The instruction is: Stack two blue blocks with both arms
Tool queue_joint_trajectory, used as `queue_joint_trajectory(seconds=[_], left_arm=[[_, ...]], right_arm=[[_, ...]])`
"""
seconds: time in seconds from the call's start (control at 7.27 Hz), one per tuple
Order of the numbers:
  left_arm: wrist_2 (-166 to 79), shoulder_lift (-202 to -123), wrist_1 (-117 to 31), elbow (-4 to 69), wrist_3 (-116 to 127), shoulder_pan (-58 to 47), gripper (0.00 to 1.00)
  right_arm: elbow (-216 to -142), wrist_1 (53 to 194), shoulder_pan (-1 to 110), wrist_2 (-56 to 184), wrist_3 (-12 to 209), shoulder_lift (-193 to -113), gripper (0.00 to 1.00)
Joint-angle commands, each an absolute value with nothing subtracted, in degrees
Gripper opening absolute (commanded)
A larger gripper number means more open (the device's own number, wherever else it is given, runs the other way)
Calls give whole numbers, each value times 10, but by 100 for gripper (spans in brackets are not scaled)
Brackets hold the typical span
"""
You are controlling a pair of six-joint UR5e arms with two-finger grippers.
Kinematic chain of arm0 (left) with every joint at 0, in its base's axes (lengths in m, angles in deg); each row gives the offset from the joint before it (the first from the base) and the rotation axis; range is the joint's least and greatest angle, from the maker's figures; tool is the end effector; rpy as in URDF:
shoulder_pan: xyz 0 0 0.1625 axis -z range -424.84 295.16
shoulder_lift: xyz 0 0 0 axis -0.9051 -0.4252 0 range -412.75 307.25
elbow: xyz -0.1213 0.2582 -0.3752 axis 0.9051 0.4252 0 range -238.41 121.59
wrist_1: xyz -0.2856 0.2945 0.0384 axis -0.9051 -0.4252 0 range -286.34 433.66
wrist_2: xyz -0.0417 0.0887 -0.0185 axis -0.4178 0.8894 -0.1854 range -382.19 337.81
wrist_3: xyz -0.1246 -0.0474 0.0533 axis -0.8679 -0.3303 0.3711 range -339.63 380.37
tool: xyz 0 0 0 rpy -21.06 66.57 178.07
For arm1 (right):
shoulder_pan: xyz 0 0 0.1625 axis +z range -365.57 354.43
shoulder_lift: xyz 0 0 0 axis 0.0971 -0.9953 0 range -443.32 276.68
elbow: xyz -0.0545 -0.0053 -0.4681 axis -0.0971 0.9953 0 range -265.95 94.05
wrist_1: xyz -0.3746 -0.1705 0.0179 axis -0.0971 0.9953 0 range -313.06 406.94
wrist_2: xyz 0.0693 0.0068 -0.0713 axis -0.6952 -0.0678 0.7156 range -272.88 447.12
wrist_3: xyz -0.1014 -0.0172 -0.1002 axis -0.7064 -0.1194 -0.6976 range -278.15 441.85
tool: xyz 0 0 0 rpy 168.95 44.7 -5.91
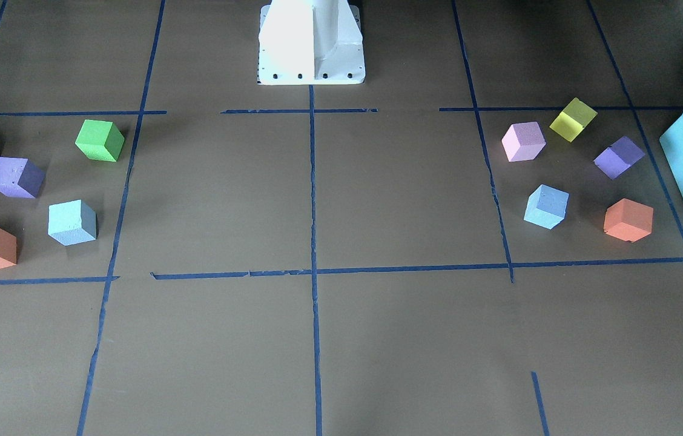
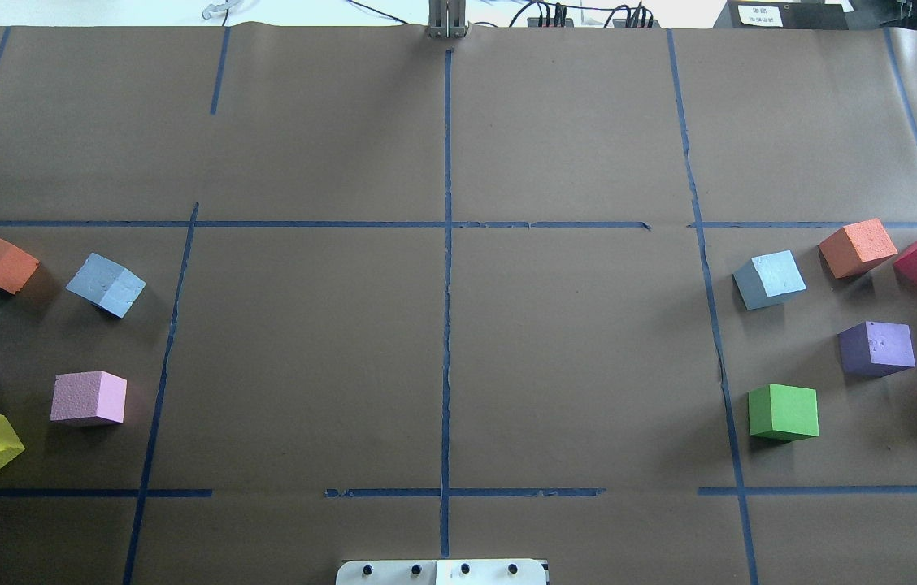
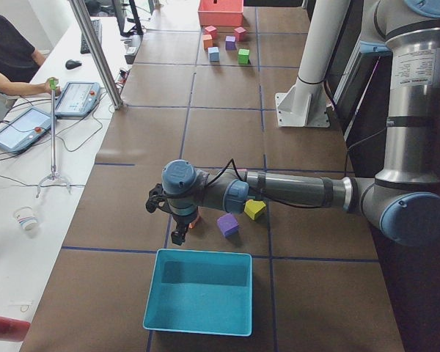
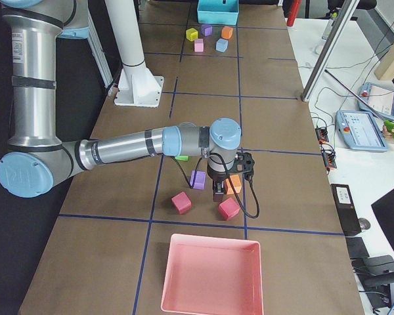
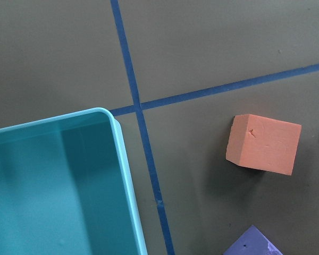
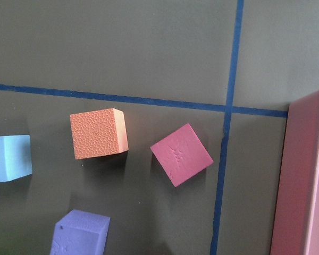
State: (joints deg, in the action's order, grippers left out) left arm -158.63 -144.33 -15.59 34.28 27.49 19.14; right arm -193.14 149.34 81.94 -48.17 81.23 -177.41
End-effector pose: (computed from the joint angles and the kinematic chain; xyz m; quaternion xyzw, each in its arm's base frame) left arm 0.0241 -0.5077 0.6973 0.0320 0.3938 0.1172 0.9111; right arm 0.0118 -0.4480 0.6441 -0.0007 -0.3850 -0.0274 0.9225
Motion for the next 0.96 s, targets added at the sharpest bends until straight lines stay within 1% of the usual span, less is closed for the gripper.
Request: queue_joint_trajectory(seconds=[0.0, 0.14, 0.28, 0.41, 0.83], left_arm=[[-1545, -1449, -160, 361, 271, 133, 100], [-1539, -1446, -154, 367, 269, 111, 100], [-1542, -1444, -155, 375, 269, 111, 100], [-1542, -1444, -155, 364, 269, 111, 100], [-1546, -1426, -245, 363, 269, 110, 100]], right_arm=[[-1908, 1505, 820, -464, 781, -1772, 100], [-1904, 1502, 820, -467, 782, -1775, 100], [-1903, 1502, 820, -467, 782, -1775, 100], [-1902, 1503, 820, -472, 787, -1776, 100], [-1896, 1491, 807, -476, 789, -1774, 100]])
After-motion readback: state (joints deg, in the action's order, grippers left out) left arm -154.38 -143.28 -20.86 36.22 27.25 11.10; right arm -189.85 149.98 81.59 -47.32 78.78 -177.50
